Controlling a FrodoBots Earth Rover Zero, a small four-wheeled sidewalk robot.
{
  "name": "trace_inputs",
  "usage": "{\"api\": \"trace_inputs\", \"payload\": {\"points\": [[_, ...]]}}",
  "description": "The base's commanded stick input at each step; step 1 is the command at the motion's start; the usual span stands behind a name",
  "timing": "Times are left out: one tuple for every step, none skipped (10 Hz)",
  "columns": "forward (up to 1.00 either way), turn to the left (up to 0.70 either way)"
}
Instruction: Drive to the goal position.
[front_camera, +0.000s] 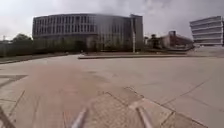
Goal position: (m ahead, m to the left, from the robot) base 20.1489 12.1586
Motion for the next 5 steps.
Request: {"api": "trace_inputs", "payload": {"points": [[1.00, 0.02], [1.00, 0.02], [1.00, 0.02], [1.00, 0.12], [1.00, 0.32]]}}
